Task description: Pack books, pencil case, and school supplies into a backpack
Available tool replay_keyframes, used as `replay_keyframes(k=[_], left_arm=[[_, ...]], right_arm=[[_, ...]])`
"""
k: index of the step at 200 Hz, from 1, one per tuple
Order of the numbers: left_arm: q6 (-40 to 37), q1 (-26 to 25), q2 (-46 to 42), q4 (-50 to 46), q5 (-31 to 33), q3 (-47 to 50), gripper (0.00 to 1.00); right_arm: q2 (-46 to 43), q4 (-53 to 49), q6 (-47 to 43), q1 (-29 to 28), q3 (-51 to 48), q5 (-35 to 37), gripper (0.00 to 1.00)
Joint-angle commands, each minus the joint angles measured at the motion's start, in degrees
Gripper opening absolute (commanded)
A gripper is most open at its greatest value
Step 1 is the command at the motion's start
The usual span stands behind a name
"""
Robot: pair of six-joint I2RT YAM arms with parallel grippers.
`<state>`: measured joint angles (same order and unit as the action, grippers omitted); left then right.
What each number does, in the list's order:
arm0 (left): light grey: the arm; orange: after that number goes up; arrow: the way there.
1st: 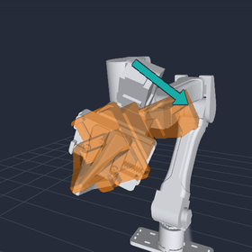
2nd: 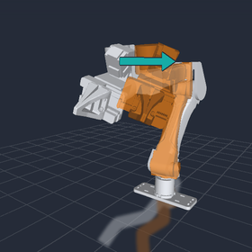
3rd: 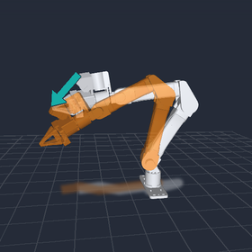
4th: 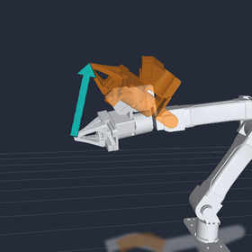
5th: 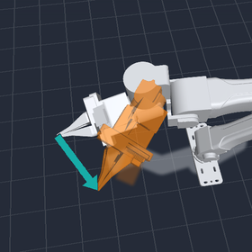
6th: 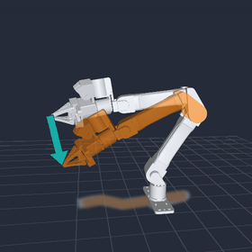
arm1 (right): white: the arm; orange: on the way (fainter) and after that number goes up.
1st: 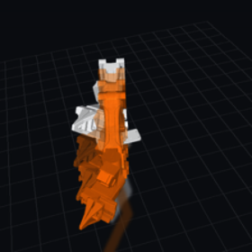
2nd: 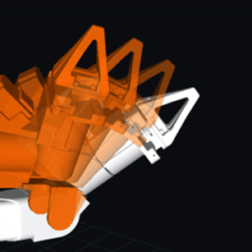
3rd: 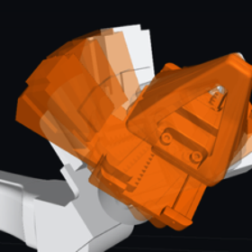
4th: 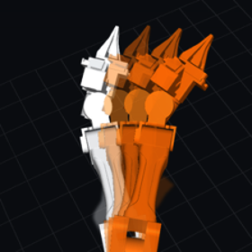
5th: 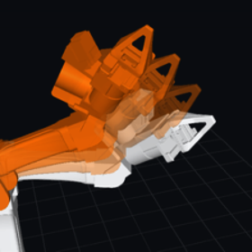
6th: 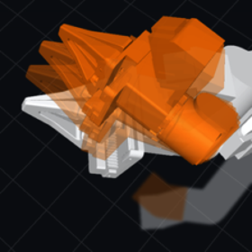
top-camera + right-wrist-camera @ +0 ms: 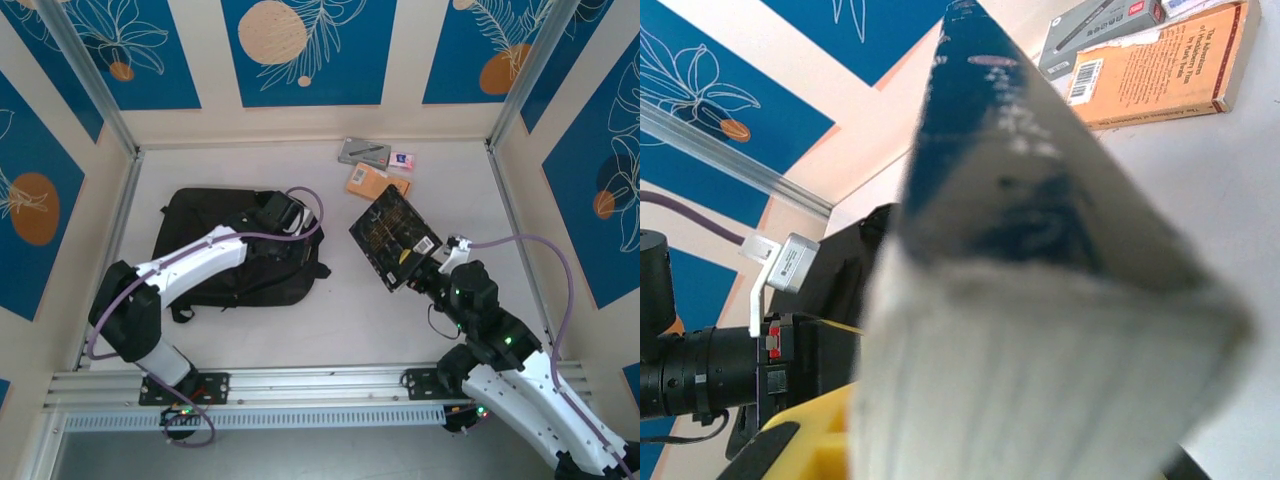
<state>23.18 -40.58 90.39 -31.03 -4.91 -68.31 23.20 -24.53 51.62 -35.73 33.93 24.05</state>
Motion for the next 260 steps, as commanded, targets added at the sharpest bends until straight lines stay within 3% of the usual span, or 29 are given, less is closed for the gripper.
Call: replay_keyframes(k=[1, 108, 144, 183, 241, 260], left_arm=[[0.5, 0.0, -4.0, -0.3, -0.8, -1.0, 0.00], [4.5, 1.1, -29.9, -2.3, 3.6, 6.1, 0.00], [4.1, 1.2, -30.5, -4.1, 3.4, 5.8, 0.00], [4.1, 1.5, -29.7, -5.3, 5.3, 4.8, 0.00], [3.8, 4.5, -30.4, -6.7, 6.2, 4.0, 0.14], [3.8, 5.3, -30.2, -6.8, 5.2, 3.9, 0.37]], right_arm=[[0.4, 7.3, 0.2, 0.3, 0.1, -3.0, 0.00], [11.5, 16.9, 3.1, 0.3, 1.2, -16.0, 0.00], [21.7, 27.4, 9.4, -1.6, 2.4, -24.8, 0.00], [30.1, 36.8, 13.1, -5.2, 4.8, -28.9, 0.00], [32.3, 41.5, 13.8, -7.4, 4.7, -29.8, 0.00], [33.0, 42.1, 14.1, -7.9, 4.6, -30.1, 0.00]])
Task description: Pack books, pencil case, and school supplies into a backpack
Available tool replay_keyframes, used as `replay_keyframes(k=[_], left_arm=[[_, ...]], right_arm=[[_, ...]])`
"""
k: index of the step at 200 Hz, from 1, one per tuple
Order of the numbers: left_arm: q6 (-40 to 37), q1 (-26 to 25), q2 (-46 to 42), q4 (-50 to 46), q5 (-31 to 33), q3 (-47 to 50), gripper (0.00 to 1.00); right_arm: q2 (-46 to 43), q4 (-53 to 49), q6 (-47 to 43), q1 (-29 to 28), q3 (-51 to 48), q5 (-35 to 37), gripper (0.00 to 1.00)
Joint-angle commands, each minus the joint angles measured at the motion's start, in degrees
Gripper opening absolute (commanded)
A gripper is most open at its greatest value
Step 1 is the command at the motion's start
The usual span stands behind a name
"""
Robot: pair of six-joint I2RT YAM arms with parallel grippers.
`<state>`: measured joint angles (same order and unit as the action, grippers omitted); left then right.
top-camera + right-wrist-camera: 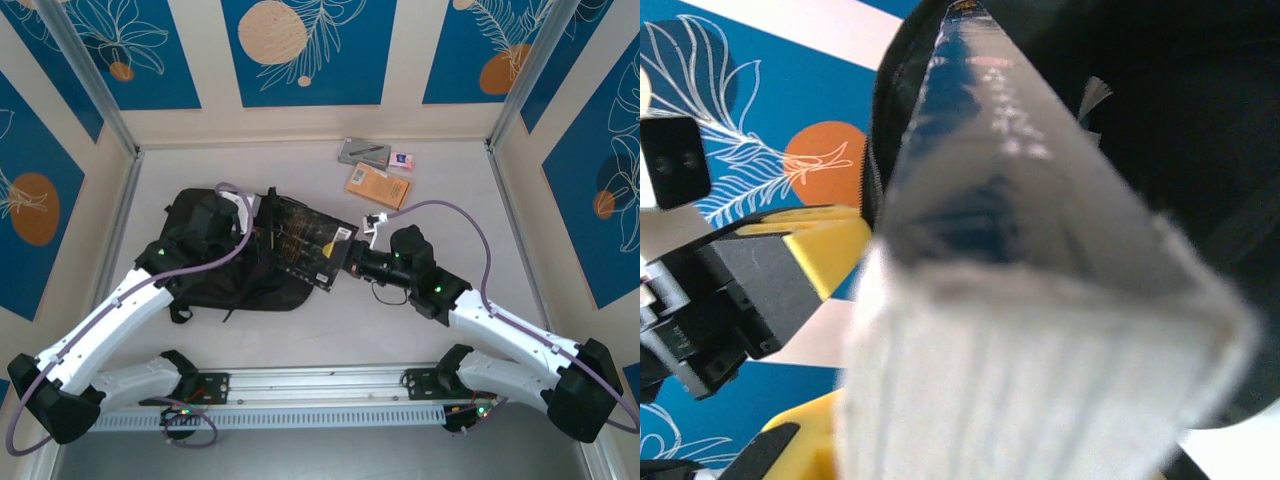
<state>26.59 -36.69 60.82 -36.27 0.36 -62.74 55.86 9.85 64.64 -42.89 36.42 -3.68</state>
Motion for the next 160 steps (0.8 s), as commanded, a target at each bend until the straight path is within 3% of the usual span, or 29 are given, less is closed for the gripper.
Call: replay_keyframes(k=[1, 19, 38, 88, 136, 160], left_arm=[[0.4, 1.4, -0.6, -1.5, -0.1, -1.6, 0.38], [0.4, 2.1, -0.4, -1.8, 0.2, -1.9, 0.55], [0.0, 3.2, -0.3, -2.7, 2.0, -2.6, 0.61], [-1.6, 7.7, 0.0, -2.4, 3.6, -2.6, 0.65], [-0.7, 11.7, 5.5, 2.8, -4.9, -1.7, 0.64], [-0.1, 12.0, 8.5, 4.7, -8.8, -2.4, 0.55]], right_arm=[[0.4, 7.7, 1.1, -0.9, 2.1, -2.4, 0.00], [1.1, 8.1, 1.0, -1.5, 2.0, -2.6, 0.00], [1.4, 8.3, 0.9, -2.0, 1.9, -2.5, 0.00], [1.6, 8.2, 0.2, -2.9, 2.0, -2.1, 0.00], [2.1, 8.2, -0.2, -3.4, 2.1, -2.1, 0.00], [2.1, 7.8, -0.6, -3.5, 2.0, -2.1, 0.00]])
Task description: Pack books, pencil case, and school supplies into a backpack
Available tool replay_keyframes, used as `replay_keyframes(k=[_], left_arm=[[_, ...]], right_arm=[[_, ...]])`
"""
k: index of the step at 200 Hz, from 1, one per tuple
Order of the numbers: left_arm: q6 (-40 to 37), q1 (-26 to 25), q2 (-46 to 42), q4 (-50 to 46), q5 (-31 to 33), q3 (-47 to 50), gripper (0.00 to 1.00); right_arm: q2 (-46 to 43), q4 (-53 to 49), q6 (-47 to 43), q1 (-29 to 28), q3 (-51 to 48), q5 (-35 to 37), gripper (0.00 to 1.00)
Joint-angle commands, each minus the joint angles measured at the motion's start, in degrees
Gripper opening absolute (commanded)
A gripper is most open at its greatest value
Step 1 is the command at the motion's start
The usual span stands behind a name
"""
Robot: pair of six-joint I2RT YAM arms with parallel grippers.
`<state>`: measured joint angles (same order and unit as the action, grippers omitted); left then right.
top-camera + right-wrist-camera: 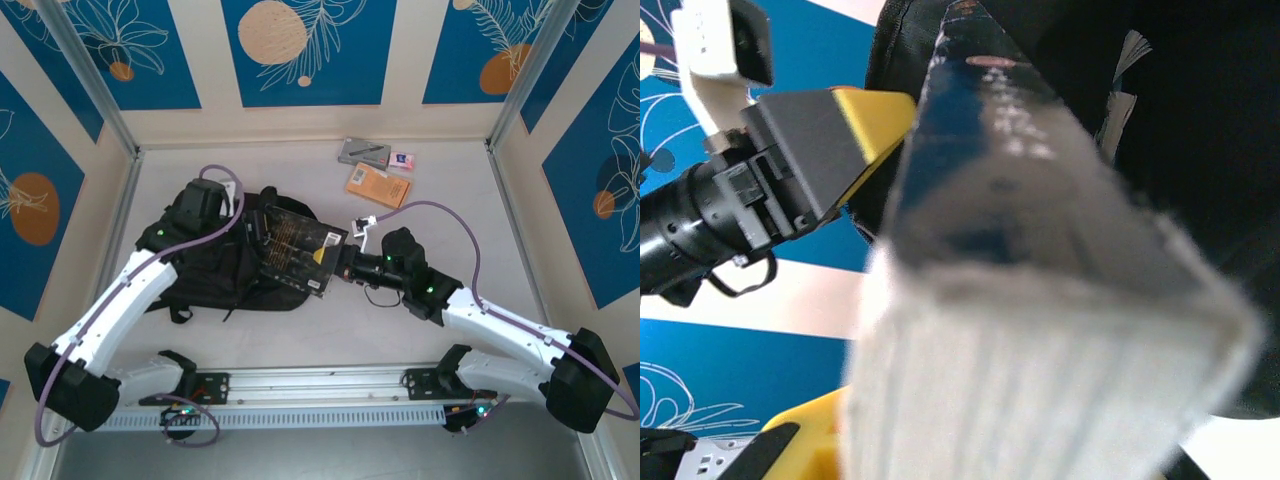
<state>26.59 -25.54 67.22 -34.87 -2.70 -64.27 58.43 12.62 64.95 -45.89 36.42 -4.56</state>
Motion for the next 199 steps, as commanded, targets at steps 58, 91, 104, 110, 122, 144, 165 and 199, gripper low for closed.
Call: replay_keyframes(k=[58, 91, 104, 110, 122, 144, 165, 199], left_arm=[[0.4, 0.8, 3.3, 5.2, -7.8, -2.3, 0.00], [1.9, 0.7, 3.5, 5.8, -13.4, -2.8, 0.00], [2.8, 0.3, 3.1, 6.3, -16.0, -2.3, 0.00], [3.3, 0.0, 2.9, 6.7, -17.1, -2.0, 0.00], [4.1, -0.9, 2.3, 7.0, -18.7, -1.6, 0.00], [4.4, -3.0, 1.3, 6.0, -21.0, -2.6, 0.00], [4.0, -5.6, 0.5, 4.3, -21.7, -4.9, 0.00], [3.9, -9.9, -0.4, 2.6, -22.5, -9.4, 0.00]], right_arm=[[-2.7, -0.9, -5.1, -0.5, 2.6, 1.8, 0.00], [-7.1, -10.1, -9.6, 0.2, 3.2, 5.0, 0.00], [-8.3, -15.5, -10.7, 0.9, 4.1, 6.2, 0.00], [-8.8, -17.6, -11.3, 1.2, 4.5, 6.6, 0.00], [-9.3, -21.4, -12.1, 1.8, 5.1, 6.8, 0.00], [-10.1, -24.6, -12.6, 2.6, 5.1, 5.9, 0.00], [-10.7, -24.5, -13.1, 3.1, 4.8, 4.1, 0.00], [-8.3, -23.4, -9.6, 3.5, 5.9, -0.6, 0.00]])
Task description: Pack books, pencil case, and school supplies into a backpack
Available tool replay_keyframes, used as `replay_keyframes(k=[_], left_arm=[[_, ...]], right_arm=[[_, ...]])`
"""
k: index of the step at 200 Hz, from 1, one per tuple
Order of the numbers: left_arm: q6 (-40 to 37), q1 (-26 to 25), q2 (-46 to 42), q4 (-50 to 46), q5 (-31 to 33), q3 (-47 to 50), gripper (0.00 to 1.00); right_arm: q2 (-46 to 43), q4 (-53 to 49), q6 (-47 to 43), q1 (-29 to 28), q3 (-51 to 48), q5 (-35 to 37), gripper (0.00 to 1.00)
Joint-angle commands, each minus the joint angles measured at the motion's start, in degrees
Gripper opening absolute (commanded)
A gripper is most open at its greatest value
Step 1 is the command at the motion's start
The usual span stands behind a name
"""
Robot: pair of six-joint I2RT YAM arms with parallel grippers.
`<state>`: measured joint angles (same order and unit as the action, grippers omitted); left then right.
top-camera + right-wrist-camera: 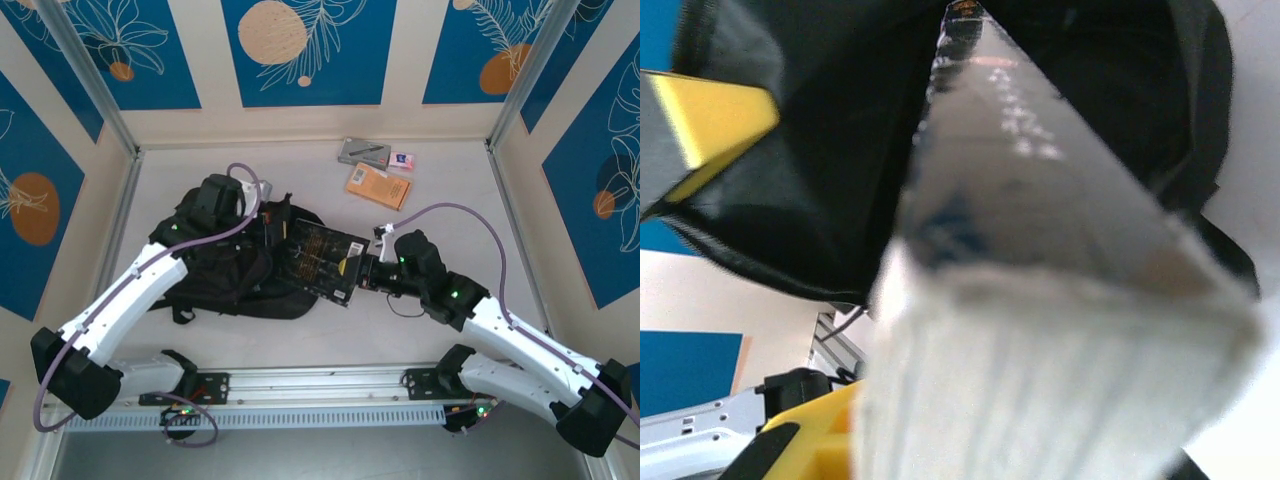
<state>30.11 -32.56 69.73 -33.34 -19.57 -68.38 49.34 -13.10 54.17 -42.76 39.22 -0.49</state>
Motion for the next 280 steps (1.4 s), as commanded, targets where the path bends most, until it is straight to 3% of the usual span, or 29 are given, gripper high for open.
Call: replay_keyframes(k=[1, 46, 90, 135, 155, 175, 217, 280], left_arm=[[0.5, -2.9, -3.0, 0.9, -5.7, -5.4, 0.00], [-2.9, -2.3, -8.1, -4.0, 1.6, -6.5, 0.00], [-1.4, -1.7, -10.2, -3.0, 0.7, -3.9, 0.00], [1.6, -1.7, -9.2, -0.1, -1.6, -3.2, 0.00], [2.2, -1.7, -8.9, 0.3, -2.3, -4.0, 0.00], [3.0, -1.7, -8.7, 0.8, -2.9, -4.3, 0.00], [4.5, -1.7, -8.3, 2.4, -4.2, -3.6, 0.00], [5.0, -1.8, -7.7, 3.3, -4.5, -2.6, 0.00]], right_arm=[[0.9, 2.4, 1.4, 0.4, 3.1, -4.9, 0.00], [4.8, 8.5, 8.6, 0.4, 3.2, -10.5, 0.00], [6.0, 15.7, 13.7, 0.1, 1.2, -11.1, 0.00], [9.3, 26.7, 17.7, -2.7, -2.0, -4.5, 0.00], [9.4, 34.4, 17.4, -5.6, -4.9, 3.1, 0.00], [9.6, 35.0, 14.2, -8.6, -5.0, 10.2, 0.00], [14.0, 41.6, 14.0, -11.2, -6.8, 17.3, 0.00], [28.5, 50.0, 17.1, -12.0, -3.8, 19.8, 0.00]])
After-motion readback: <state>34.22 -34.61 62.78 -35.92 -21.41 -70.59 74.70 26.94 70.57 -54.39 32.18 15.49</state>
